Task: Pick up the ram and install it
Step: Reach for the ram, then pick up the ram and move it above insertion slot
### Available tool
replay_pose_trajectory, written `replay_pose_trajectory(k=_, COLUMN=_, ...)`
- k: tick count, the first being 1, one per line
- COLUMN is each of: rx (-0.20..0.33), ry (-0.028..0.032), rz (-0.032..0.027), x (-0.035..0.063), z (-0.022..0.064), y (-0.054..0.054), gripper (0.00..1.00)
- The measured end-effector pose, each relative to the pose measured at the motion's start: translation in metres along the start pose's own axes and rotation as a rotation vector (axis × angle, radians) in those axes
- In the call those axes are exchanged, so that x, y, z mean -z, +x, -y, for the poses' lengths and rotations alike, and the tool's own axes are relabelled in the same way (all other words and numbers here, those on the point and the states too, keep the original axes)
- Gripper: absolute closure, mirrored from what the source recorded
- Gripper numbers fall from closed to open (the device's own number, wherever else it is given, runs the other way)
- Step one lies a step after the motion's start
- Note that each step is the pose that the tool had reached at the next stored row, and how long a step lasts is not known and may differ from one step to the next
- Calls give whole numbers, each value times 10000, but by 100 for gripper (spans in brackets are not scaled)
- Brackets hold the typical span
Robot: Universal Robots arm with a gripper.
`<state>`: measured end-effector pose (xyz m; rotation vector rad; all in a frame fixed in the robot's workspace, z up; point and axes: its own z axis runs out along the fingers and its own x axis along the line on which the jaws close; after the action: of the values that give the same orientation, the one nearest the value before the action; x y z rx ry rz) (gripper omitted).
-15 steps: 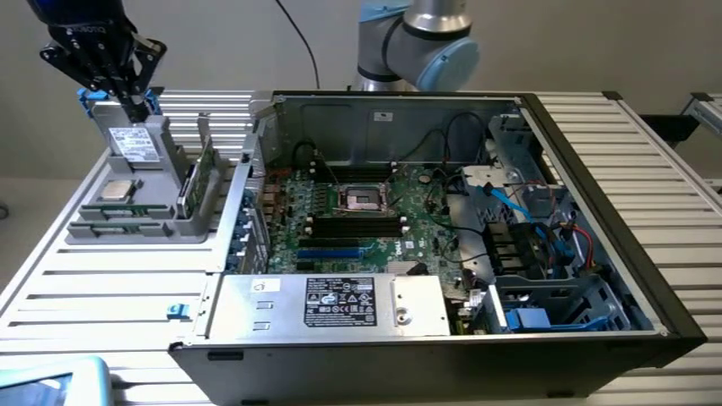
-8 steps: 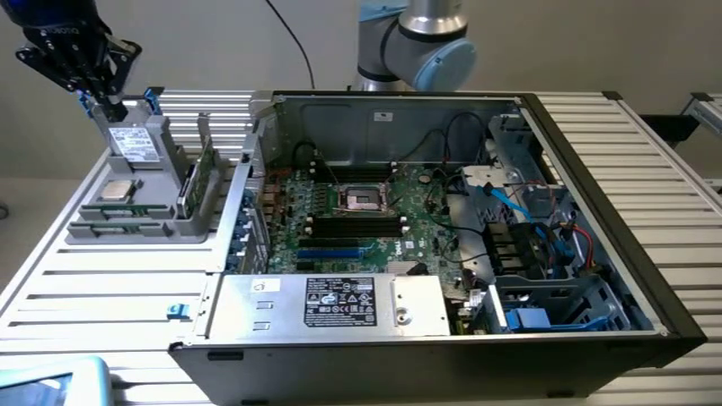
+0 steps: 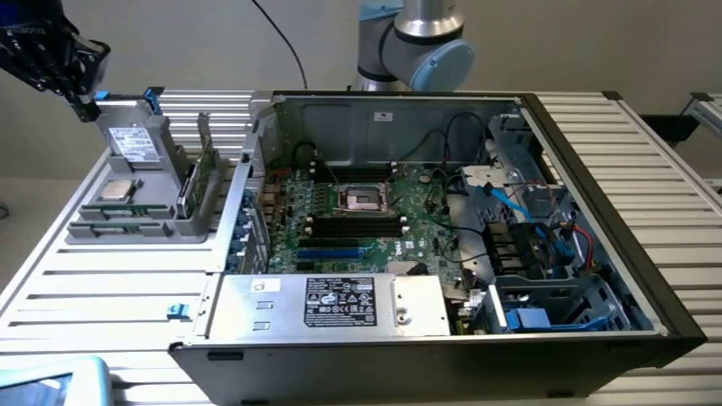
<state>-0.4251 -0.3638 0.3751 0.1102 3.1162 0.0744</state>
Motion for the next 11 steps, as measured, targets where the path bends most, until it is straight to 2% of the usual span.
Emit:
replay_pose_trajectory(k=2, rx=2, ry=0, rz=0, x=-6, z=5, y=73, gripper=89)
replay_pose_trajectory(k=6, rx=14, ry=0, rz=-1, x=-57, z=12, y=130, gripper=89)
replay_pose_trajectory(k=11, rx=32, ry=15, rz=0, x=-73, z=13, y=143, gripper=89)
